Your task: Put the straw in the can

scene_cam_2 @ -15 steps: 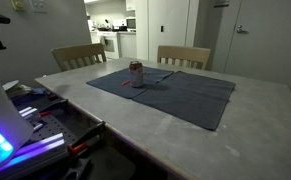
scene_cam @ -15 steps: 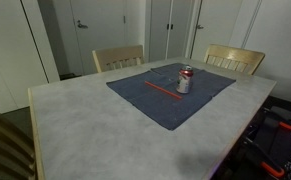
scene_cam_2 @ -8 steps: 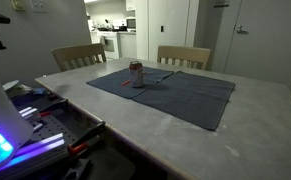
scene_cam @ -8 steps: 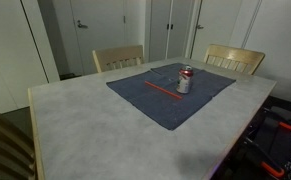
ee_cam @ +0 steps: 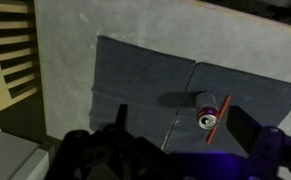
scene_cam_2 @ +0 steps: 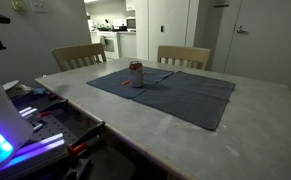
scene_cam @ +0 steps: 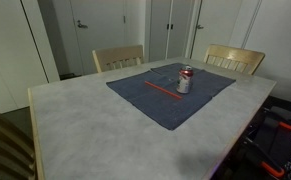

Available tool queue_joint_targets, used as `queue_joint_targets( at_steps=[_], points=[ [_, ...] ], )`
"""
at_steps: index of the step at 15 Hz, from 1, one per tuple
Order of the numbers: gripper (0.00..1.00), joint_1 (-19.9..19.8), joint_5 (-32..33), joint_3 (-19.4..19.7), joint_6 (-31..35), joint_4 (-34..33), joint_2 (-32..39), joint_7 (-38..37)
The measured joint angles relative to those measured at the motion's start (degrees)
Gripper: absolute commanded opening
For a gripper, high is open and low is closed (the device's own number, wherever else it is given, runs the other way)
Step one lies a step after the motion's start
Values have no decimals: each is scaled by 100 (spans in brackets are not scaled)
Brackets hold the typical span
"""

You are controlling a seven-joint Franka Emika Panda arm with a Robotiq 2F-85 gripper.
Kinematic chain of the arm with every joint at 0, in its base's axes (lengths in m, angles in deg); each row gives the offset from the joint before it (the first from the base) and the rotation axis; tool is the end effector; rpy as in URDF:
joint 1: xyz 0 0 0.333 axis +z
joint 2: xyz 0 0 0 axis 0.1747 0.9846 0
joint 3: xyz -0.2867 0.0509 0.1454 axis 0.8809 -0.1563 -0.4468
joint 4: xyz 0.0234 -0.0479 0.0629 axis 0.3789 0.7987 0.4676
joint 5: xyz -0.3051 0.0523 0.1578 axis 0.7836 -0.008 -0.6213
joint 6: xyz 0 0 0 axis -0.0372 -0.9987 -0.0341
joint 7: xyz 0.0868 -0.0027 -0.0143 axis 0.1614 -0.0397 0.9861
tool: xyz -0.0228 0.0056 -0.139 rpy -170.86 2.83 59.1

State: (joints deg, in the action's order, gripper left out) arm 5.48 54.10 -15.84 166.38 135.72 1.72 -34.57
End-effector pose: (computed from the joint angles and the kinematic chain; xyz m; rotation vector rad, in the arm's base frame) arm 0.1928 -0.1316 0.5317 2.9028 0.3753 0.3417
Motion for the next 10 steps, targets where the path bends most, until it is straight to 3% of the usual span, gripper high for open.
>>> queue_joint_targets(
  at_steps=[5, 10],
  points=[
    [100, 581, -106, -93, 8, 16, 99, -13],
    [100, 1376, -558, -473, 8, 171, 364, -4]
  ],
)
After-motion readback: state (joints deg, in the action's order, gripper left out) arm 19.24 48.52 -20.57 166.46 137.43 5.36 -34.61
